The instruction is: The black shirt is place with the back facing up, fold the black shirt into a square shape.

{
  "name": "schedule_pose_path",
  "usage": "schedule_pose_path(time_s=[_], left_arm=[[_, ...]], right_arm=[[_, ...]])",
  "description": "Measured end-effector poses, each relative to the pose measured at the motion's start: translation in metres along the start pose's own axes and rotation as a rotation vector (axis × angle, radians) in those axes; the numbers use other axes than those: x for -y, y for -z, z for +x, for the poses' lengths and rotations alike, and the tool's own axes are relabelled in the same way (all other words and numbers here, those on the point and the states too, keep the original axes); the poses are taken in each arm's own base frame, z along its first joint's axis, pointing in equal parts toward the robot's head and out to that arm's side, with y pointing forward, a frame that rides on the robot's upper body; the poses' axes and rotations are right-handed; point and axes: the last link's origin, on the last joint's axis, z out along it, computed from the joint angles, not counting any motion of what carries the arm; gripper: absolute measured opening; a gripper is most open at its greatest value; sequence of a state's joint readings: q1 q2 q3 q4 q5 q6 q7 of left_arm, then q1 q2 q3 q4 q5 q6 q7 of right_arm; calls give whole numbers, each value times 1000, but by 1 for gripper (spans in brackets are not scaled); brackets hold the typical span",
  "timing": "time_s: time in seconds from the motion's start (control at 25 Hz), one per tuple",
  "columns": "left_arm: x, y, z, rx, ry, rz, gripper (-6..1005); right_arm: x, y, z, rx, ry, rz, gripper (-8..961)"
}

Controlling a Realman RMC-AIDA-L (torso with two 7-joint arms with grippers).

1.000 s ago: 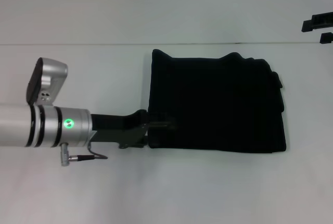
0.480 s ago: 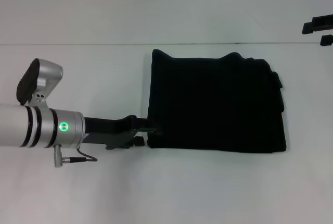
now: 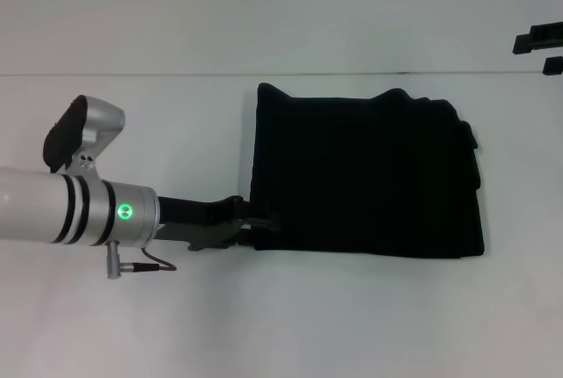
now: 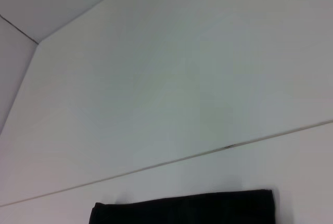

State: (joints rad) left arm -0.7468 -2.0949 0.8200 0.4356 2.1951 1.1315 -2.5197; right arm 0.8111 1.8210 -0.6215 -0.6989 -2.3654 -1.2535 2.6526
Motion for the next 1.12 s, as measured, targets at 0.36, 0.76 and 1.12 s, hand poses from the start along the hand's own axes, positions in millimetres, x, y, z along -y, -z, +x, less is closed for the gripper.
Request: schedule_pose_path(time_s=[0.36, 0.76, 1.12], left_arm=[[-3, -3, 0, 10, -9, 4, 428], [-4, 0, -3, 39, -24, -7, 86], [15, 30, -20, 56, 23, -43, 31]], right_arm=[[1, 1, -1, 8, -7, -1, 717], [3, 0, 2, 5, -16, -2, 717], [5, 0, 4, 2, -22, 0, 718]])
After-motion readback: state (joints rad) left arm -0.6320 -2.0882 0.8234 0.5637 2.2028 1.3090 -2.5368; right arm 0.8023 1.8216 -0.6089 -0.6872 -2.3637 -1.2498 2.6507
